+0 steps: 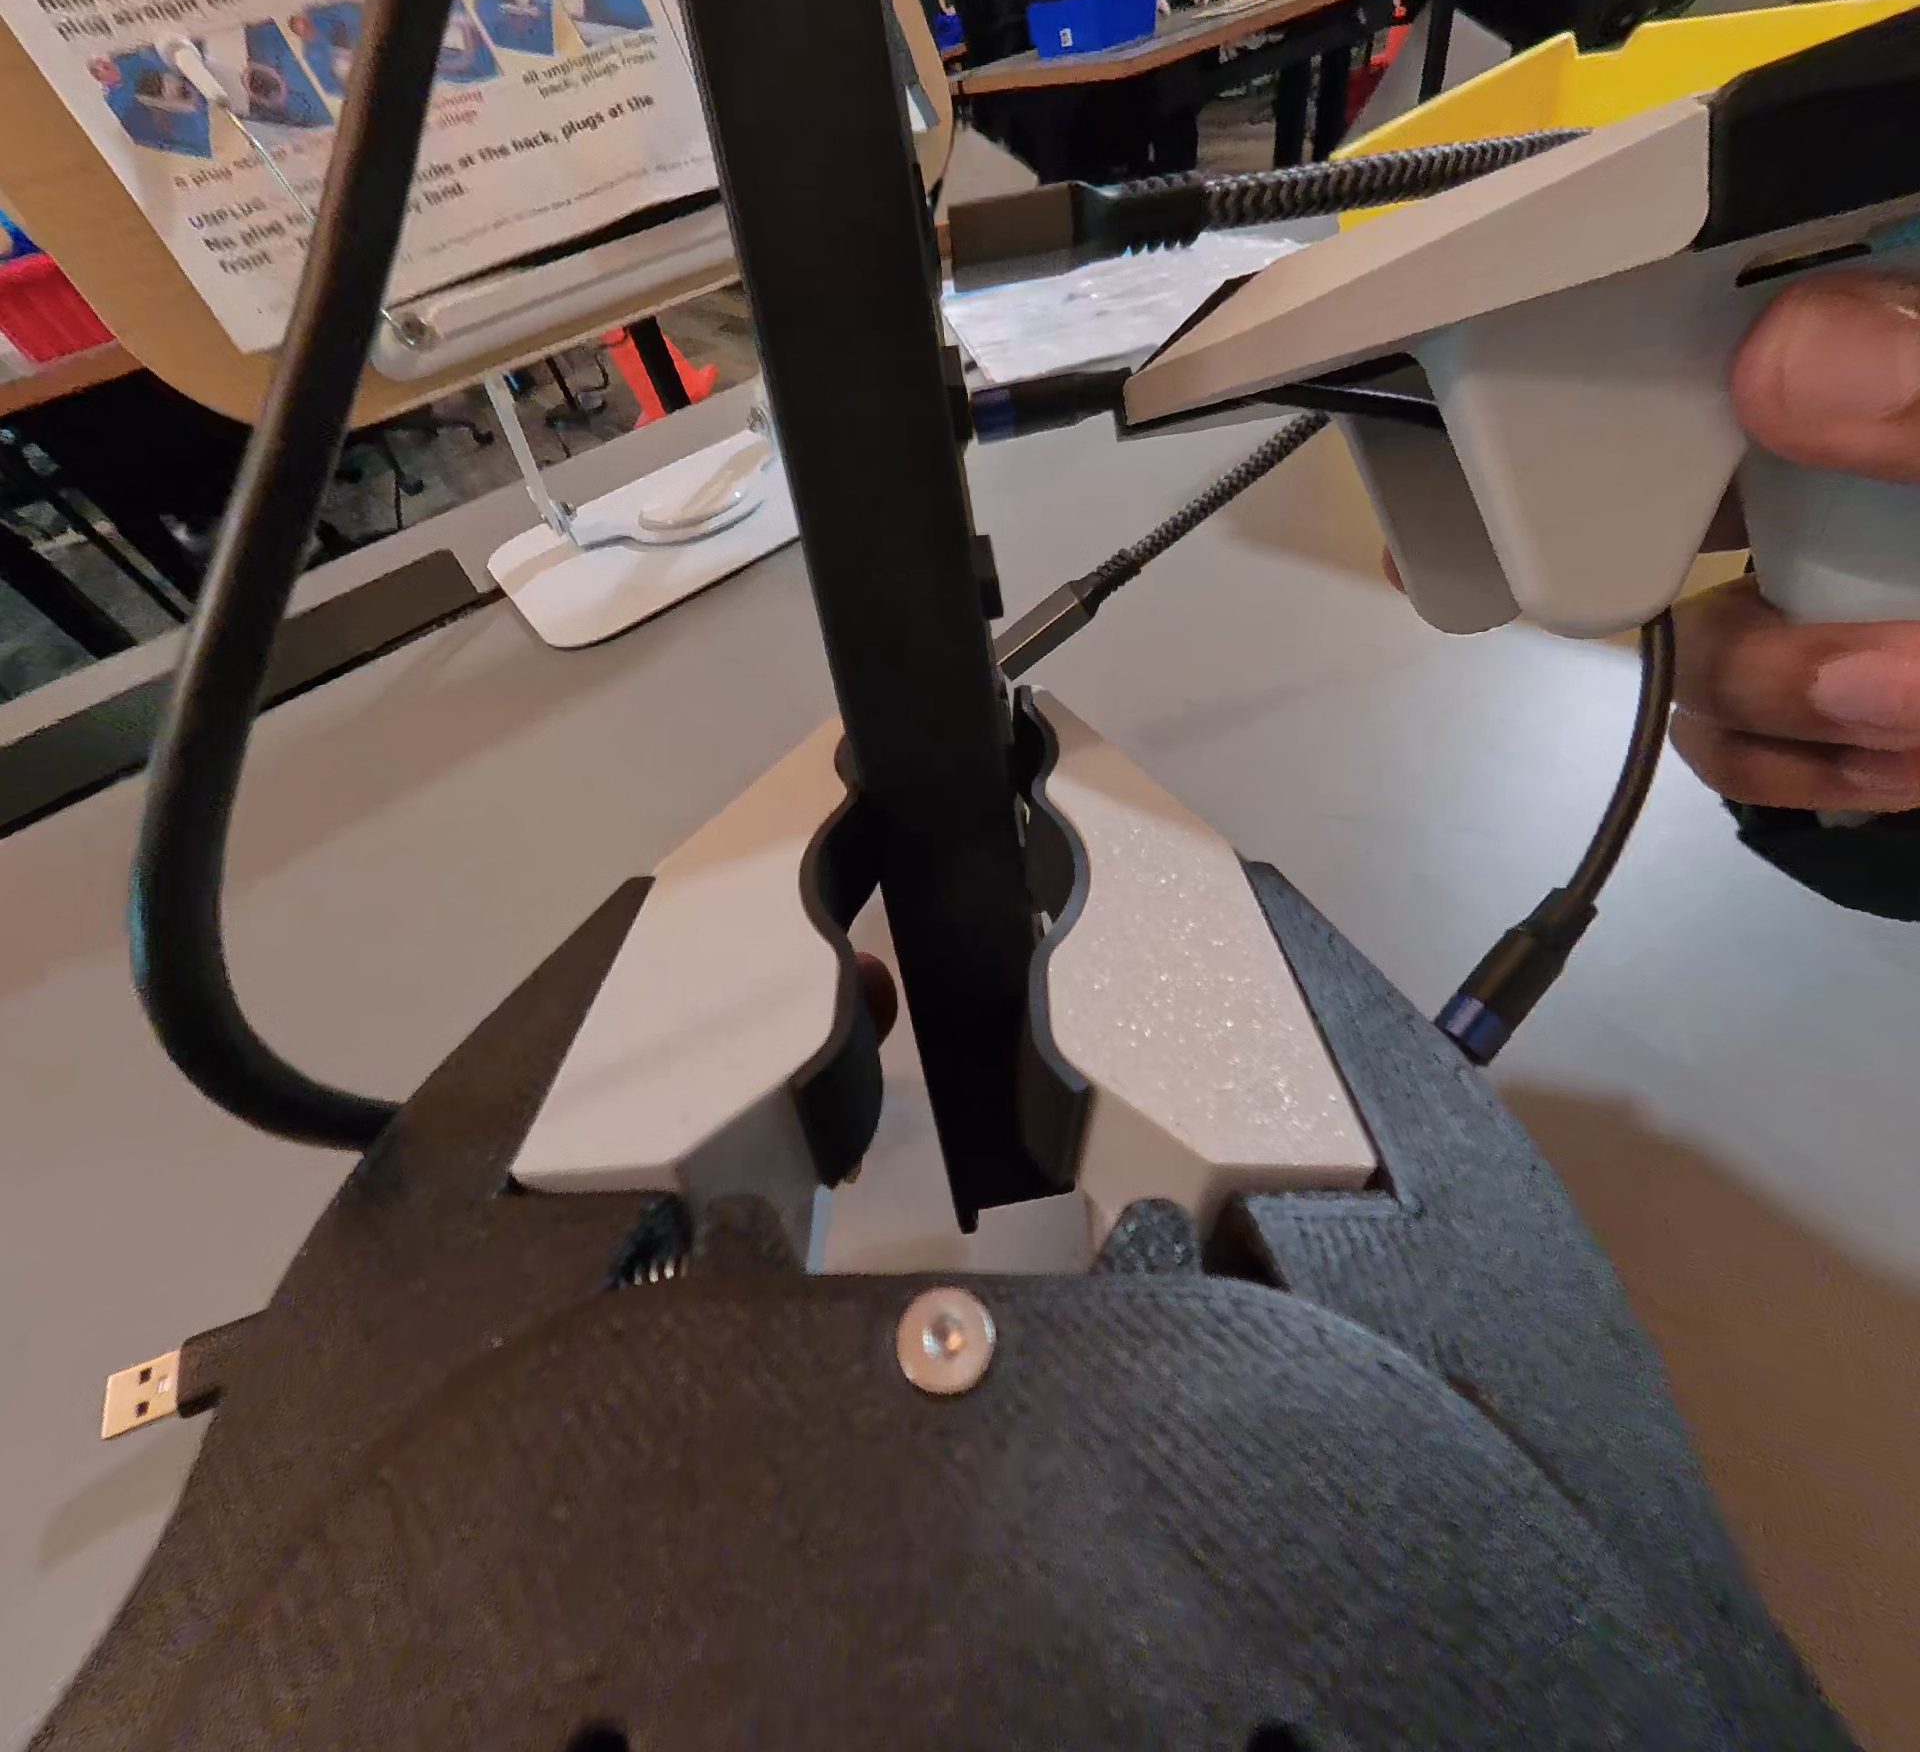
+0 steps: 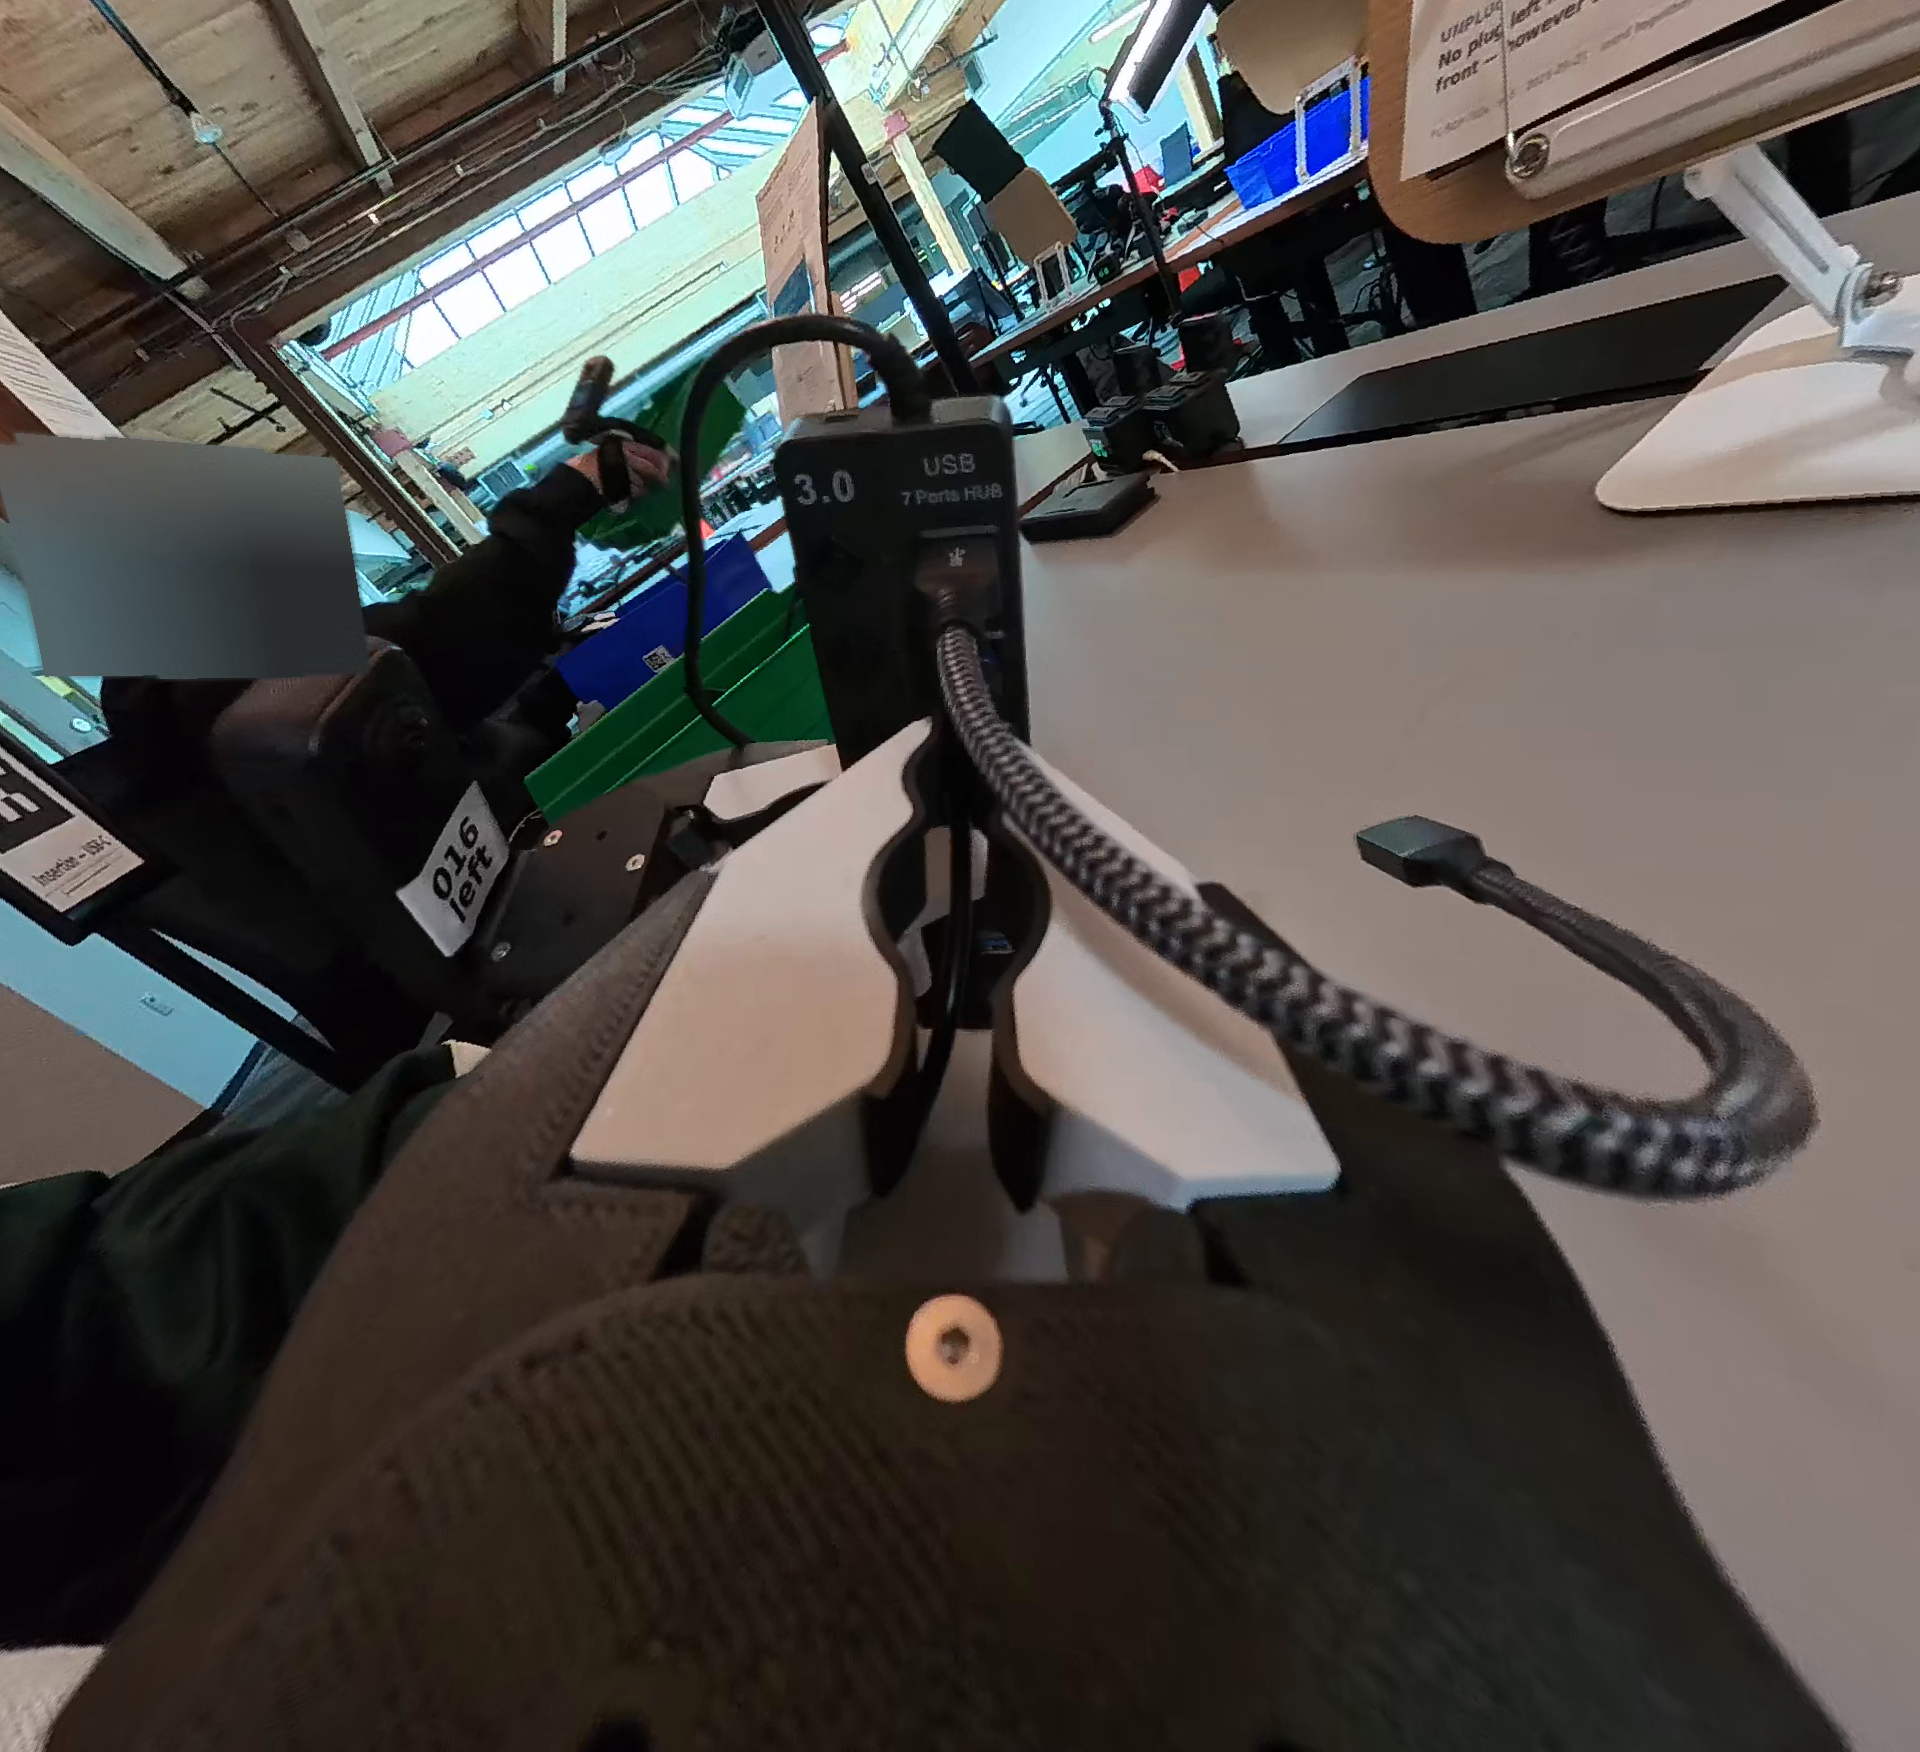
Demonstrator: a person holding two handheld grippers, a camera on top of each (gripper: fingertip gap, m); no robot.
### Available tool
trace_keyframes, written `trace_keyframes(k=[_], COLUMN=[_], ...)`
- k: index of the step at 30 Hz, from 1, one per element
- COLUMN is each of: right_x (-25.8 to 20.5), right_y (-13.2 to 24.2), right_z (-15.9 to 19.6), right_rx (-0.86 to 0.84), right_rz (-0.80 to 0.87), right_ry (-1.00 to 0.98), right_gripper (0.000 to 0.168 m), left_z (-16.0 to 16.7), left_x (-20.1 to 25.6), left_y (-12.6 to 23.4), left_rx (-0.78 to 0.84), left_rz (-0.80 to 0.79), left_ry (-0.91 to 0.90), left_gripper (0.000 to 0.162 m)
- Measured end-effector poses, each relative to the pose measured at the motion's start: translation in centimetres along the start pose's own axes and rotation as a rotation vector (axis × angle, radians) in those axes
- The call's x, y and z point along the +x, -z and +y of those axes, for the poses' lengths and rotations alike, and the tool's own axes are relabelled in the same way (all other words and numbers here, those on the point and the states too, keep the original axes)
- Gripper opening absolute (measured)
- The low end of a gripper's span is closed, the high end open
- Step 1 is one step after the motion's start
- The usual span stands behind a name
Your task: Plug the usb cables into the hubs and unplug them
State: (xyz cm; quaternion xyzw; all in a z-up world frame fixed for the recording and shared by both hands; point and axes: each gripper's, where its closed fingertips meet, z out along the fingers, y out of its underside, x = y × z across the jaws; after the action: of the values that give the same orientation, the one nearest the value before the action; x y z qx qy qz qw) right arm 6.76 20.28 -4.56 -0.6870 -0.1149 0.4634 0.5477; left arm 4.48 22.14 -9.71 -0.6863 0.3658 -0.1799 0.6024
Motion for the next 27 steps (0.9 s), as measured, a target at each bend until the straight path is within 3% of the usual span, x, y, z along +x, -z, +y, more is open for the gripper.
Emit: trace_keyframes(k=[9,11,13,15,23,27], right_x=[0.4,0.1,-0.6,-0.8,-2.4,-3.9], right_y=[-0.3,-0.4,-0.4,-0.3,-0.8,-0.9], right_z=[0.4,0.2,-0.1,-0.3,0.8,1.4], right_rx=[-0.021,-0.013,0.005,0.022,-0.024,-0.053], right_rz=[-0.007,-0.032,-0.081,-0.091,-0.112,-0.122], right_ry=[-0.056,-0.074,-0.086,-0.076,0.138,0.313], right_gripper=[0.003,0.004,0.022,0.027,0.024,0.022], left_z=[0.5,0.3,0.4,0.7,1.4,1.8], left_x=[-0.5,-0.3,-0.6,-1.7,-5.2,-5.5], left_y=[-0.2,-0.3,-0.5,-0.4,0.3,0.1], left_rx=[-0.019,0.006,0.017,0.033,0.119,0.116], left_rz=[0.008,0.059,0.097,0.103,0.123,0.111], left_ry=[0.051,0.194,0.351,0.486,0.829,0.831], left_gripper=[0.023,0.022,0.022,0.021,0.022,0.022])
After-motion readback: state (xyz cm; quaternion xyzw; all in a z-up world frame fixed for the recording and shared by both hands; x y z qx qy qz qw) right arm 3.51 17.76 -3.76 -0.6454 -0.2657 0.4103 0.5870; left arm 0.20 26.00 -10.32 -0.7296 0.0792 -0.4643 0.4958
